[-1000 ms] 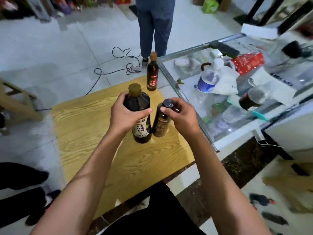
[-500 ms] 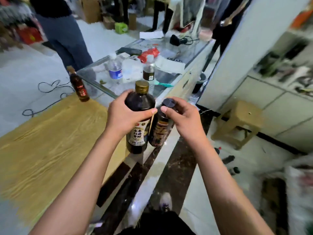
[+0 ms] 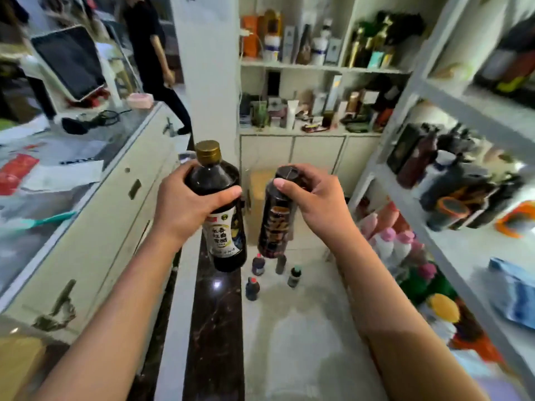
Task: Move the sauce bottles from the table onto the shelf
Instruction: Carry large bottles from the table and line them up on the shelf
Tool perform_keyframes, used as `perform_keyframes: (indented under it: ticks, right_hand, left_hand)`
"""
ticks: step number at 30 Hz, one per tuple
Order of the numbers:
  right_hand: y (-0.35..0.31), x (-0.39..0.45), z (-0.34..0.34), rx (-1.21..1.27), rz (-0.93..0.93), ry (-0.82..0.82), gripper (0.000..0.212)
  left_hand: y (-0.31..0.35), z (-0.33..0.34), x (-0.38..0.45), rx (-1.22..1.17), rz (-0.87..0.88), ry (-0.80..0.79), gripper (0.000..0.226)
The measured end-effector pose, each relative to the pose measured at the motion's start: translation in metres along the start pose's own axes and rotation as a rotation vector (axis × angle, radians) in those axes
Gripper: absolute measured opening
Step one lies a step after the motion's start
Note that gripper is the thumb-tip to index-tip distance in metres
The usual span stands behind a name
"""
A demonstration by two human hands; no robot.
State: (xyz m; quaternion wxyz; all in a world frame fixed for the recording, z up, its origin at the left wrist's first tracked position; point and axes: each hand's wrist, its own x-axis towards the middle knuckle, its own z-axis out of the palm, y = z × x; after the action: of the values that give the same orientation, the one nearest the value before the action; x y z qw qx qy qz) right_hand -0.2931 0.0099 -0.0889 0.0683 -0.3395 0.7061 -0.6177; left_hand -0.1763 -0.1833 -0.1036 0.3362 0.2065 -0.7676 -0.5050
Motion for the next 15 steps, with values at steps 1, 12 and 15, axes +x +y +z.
perform_keyframes:
  ticks: [1, 12, 15]
  right_hand:
    - [0.004, 0.004, -0.028, -0.027, -0.001, 0.039, 0.009]
    - [0.014, 0.037, -0.230, -0.207, -0.010, 0.399, 0.017]
    - [0.016, 0.056, -0.265, -0.248, -0.011, 0.461, 0.011]
  left_hand:
    - [0.008, 0.024, 0.007, -0.020, 0.013, -0.021, 0.062]
    - [0.092, 0.228, 0.068, -0.177, 0.150, -0.230, 0.060]
    - [0.104, 0.277, 0.089, -0.231, 0.153, -0.244, 0.070]
